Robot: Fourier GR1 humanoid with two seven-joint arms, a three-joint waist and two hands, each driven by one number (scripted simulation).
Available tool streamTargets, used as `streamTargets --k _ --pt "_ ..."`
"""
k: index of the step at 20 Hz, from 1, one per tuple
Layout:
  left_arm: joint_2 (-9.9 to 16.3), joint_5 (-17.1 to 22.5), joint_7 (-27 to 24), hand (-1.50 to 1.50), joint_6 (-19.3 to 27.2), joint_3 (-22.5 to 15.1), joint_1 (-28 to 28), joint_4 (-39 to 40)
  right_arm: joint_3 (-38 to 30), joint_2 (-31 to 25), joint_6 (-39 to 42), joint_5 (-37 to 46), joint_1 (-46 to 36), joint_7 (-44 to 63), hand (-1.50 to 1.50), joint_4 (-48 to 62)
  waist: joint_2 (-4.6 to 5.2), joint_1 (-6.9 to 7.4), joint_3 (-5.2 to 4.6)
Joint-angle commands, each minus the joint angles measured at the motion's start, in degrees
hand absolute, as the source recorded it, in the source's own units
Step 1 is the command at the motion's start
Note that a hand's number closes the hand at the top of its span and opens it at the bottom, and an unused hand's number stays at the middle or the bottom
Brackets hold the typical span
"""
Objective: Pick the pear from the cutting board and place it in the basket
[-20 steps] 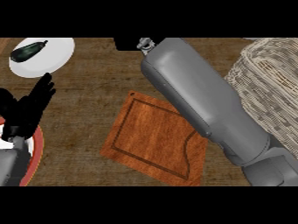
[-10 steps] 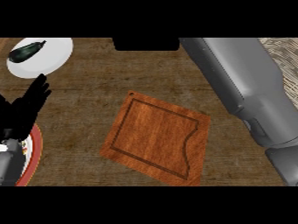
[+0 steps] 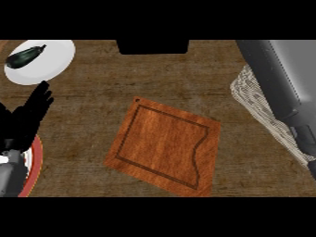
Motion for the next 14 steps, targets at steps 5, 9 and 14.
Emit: streamTargets --k 5,9,14 --pt "0.2 0.1 3.1 0.0 -0.3 0.6 -2.9 0.9 -2.9 -3.4 5.2 -0.5 12.7 2.8 1.5 -13.7 0.09 -0.29 0.0" --pt "1.6 0.2 0.6 0.0 -2.1 1.6 1.1 -1.6 -6.0 -4.6 0.7 -2.8 22.6 -1.7 1.5 -20.3 0.15 0.15 0.02" --pt "0.0 -0.8 3.0 0.0 -0.1 0.7 -0.7 -2.1 -9.6 -4.7 -4.8 6.4 25.5 5.2 1.5 -19.6 0.22 0.16 0.01"
